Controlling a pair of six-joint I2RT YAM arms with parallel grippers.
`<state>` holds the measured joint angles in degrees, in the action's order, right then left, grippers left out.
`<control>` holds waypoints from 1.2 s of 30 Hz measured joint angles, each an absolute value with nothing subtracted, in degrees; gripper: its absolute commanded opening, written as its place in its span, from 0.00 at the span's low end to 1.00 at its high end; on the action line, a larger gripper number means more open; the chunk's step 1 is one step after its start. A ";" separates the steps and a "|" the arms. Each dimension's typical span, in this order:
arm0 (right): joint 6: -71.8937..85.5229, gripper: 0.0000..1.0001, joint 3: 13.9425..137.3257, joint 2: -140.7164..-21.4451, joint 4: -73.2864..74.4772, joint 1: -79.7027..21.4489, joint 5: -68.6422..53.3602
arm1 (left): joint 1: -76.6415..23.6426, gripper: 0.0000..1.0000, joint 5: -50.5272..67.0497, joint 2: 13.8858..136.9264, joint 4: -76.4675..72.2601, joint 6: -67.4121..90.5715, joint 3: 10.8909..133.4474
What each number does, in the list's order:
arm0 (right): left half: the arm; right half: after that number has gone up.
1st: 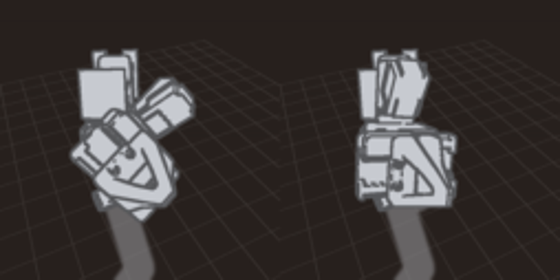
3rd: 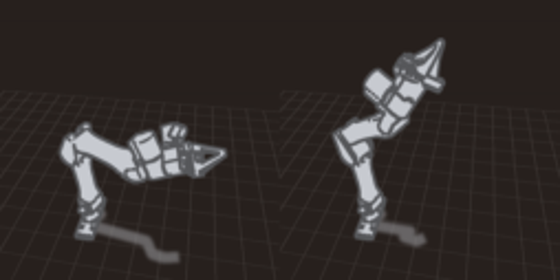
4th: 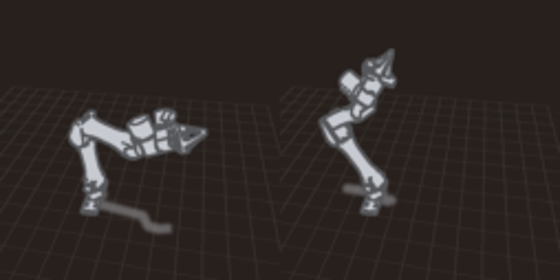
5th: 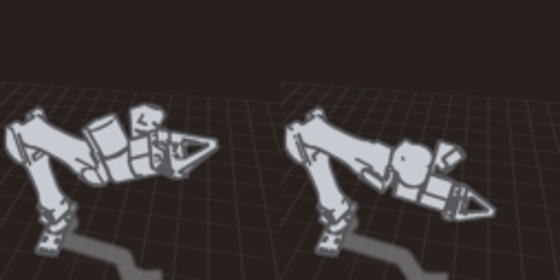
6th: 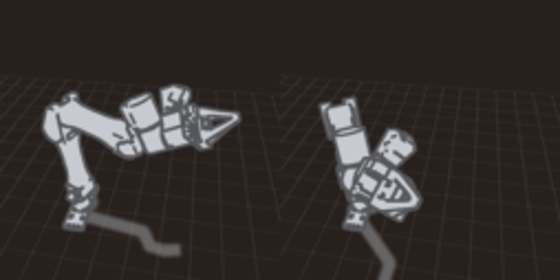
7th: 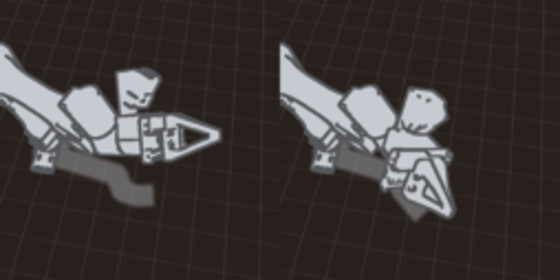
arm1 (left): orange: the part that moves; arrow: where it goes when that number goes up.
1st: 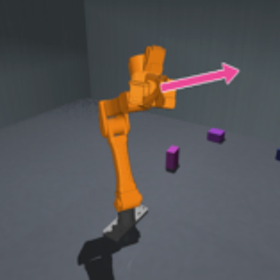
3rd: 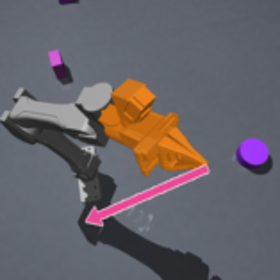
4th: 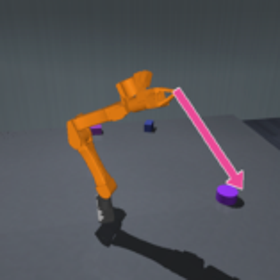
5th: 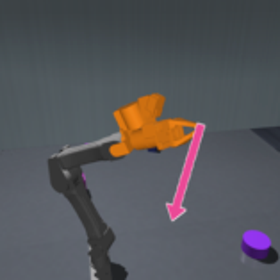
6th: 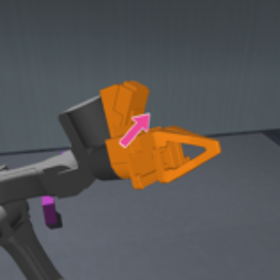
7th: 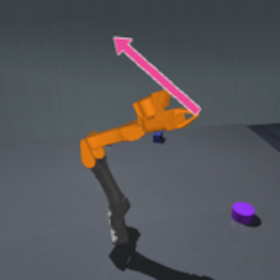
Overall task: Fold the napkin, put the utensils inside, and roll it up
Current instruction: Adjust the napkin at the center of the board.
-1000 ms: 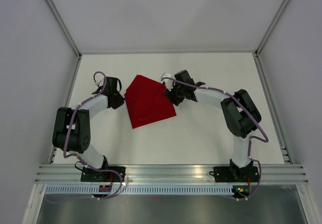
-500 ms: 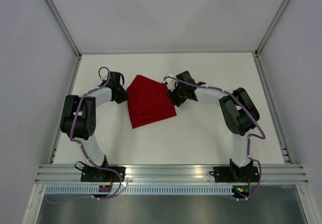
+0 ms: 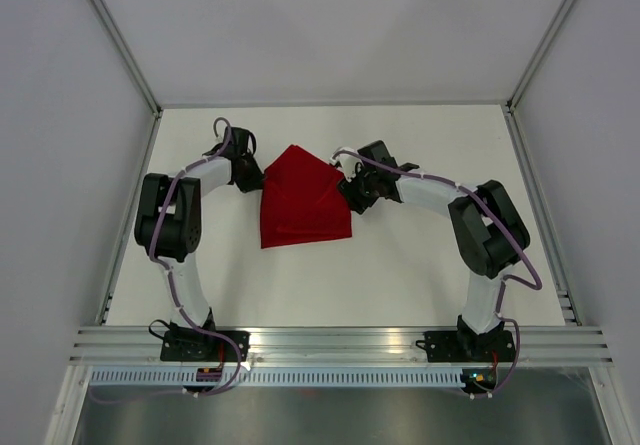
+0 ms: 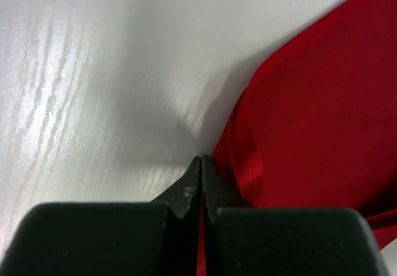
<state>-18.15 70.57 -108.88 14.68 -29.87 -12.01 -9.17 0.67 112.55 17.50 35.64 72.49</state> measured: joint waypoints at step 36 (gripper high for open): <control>-14.41 0.54 87.07 -121.99 18.94 -33.67 -16.36 | -9.89 0.18 6.42 116.33 21.58 30.41 78.50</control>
<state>-14.41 87.07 -121.99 18.94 -33.67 -16.36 -9.89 6.42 116.33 21.58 30.41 78.50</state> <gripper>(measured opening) 0.537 0.122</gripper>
